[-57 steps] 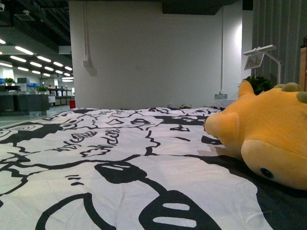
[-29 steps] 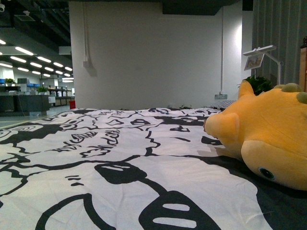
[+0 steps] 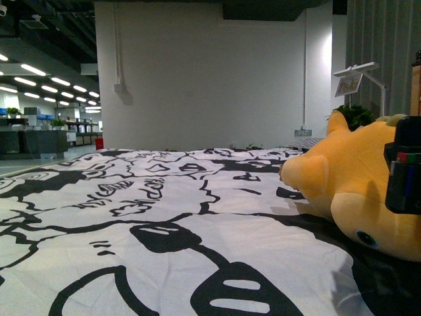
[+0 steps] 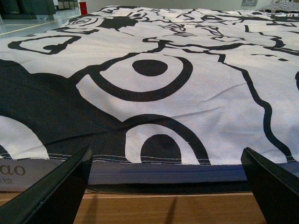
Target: Put away toys
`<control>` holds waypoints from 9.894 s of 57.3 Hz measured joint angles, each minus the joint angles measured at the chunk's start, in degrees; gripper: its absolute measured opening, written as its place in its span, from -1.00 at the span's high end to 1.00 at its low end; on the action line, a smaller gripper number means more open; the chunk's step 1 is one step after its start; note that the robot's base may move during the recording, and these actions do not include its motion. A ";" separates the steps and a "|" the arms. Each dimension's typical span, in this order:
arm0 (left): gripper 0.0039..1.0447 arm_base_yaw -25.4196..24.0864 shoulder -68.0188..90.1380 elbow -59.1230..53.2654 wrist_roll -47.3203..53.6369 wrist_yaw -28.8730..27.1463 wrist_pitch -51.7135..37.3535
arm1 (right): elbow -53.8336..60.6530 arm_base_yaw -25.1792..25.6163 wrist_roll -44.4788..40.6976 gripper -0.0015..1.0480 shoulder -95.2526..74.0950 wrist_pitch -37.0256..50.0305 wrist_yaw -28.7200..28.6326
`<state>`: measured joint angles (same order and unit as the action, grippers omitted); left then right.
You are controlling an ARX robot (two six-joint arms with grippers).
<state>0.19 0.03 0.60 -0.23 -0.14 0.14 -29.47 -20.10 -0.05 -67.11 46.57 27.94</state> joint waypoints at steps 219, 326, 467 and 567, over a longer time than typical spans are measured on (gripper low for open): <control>-0.88 0.00 0.00 0.00 0.00 0.04 0.00 | 20.02 20.35 0.37 0.86 50.84 -39.80 -27.93; -0.88 -0.09 0.00 0.00 0.00 -0.04 0.00 | 28.65 20.09 0.24 0.86 66.82 -46.66 -28.55; -0.88 -0.04 0.02 0.00 0.02 0.15 0.00 | 28.65 20.09 0.26 0.86 66.79 -46.73 -28.00; -0.88 -0.04 0.00 0.00 0.02 0.13 -0.02 | 28.65 20.11 0.26 0.86 66.77 -46.73 -28.00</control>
<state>0.14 0.03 0.60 -0.21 -0.01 0.12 -0.82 0.01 0.21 -0.34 -0.16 -0.05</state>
